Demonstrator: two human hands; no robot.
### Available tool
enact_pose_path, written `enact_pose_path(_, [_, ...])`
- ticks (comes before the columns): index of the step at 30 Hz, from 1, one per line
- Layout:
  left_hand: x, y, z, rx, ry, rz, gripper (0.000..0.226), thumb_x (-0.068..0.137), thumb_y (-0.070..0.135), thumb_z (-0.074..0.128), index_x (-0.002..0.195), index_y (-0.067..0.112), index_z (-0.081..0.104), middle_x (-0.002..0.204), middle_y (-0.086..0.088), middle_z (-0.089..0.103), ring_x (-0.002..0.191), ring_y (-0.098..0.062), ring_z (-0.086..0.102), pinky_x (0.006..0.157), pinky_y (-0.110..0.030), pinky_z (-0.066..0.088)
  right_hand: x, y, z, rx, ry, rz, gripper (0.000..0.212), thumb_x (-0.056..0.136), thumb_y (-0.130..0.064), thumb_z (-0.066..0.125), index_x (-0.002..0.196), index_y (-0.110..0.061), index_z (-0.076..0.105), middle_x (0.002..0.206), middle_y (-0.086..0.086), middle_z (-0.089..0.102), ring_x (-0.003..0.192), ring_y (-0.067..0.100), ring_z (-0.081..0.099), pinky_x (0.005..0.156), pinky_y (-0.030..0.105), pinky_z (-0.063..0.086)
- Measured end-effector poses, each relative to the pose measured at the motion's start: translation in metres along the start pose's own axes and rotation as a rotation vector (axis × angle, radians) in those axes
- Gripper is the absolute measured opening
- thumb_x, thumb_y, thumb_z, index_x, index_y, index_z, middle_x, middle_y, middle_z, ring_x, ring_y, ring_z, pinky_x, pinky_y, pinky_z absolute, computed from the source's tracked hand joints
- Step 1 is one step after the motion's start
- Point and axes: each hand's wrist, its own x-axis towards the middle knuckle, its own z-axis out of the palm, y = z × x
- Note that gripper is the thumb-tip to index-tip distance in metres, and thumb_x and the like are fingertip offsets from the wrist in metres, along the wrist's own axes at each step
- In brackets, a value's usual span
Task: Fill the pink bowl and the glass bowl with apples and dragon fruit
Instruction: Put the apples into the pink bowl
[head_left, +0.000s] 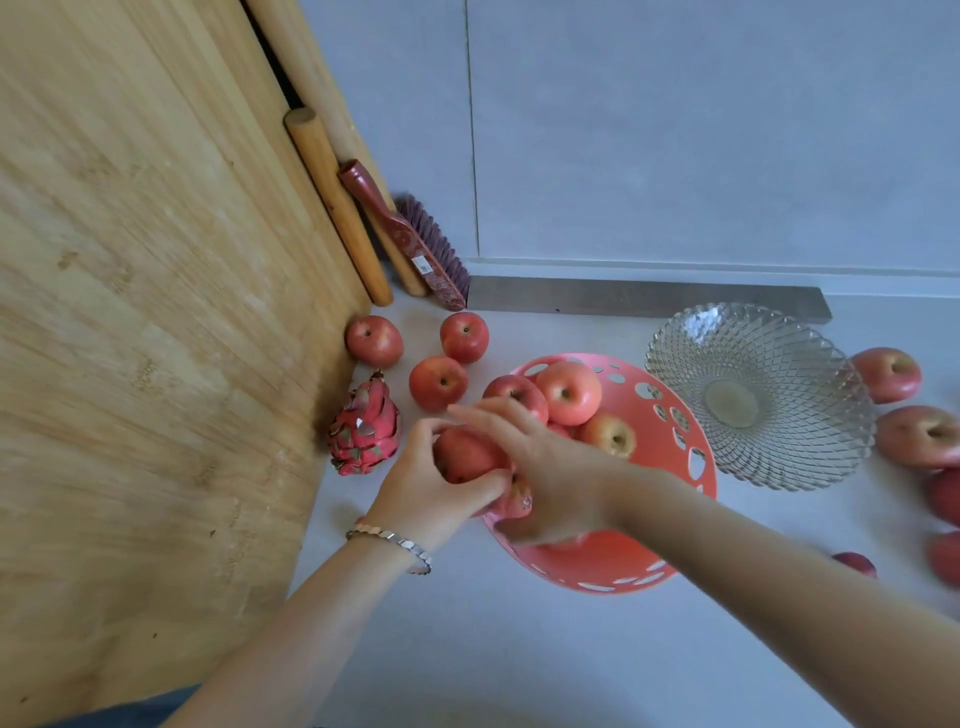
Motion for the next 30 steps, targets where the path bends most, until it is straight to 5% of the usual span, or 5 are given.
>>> enact_pose_path(6, [0.008,0.025,0.011,0.041,-0.258,0.18,0.06,0.055,0.049,0.071,0.109,0.039,0.047,0.111,0.015,0.06,0.1,0.001,0.06,0.092,-0.02,0.048,-0.033,0.012,0.01,0.283,0.444,0.168,0.093,0.047,-0.052,0.067,0.131,-0.02,0.042,0.117,-0.014,0.047,0.112,0.002,0.045,0.095,0.004,0.032])
enact_pose_path(11, [0.062,0.026,0.025,0.515,-0.083,0.437,0.064,0.079,0.03,0.069,0.135,0.018,0.041,0.136,-0.003,0.043,0.129,-0.016,0.037,0.1,-0.012,0.019,-0.052,0.048,0.019,0.532,0.415,0.607,0.081,0.036,-0.06,0.068,0.11,-0.03,0.051,0.109,-0.002,0.062,0.105,0.015,0.059,0.089,0.028,0.047])
enact_pose_path(14, [0.082,0.018,0.044,0.791,-0.174,0.377,0.073,0.076,0.039,0.069,0.139,0.028,0.034,0.138,-0.009,0.04,0.126,-0.031,0.039,0.107,-0.033,0.027,-0.055,0.055,0.034,0.625,0.29,0.697,0.086,0.035,-0.065,0.069,0.112,-0.027,0.057,0.107,-0.003,0.066,0.103,0.016,0.061,0.095,0.039,0.049])
enact_pose_path(26, [0.085,0.0,0.052,0.898,-0.05,0.404,0.078,0.073,0.046,0.07,0.14,0.034,0.031,0.146,-0.011,0.033,0.118,-0.039,0.049,0.093,-0.043,0.045,-0.056,0.059,0.052,0.899,0.256,0.72,0.081,0.039,-0.058,0.08,0.11,-0.026,0.061,0.108,0.001,0.067,0.102,0.018,0.064,0.093,0.04,0.053])
enact_pose_path(30, [0.051,-0.016,0.051,0.917,0.144,0.664,0.083,0.05,0.041,0.082,0.122,0.017,0.047,0.128,-0.021,0.044,0.101,-0.044,0.057,0.078,-0.044,0.053,-0.07,0.063,0.045,0.903,0.415,0.69,0.059,0.042,-0.042,0.084,0.096,-0.028,0.064,0.102,0.0,0.068,0.094,0.013,0.065,0.086,0.034,0.055])
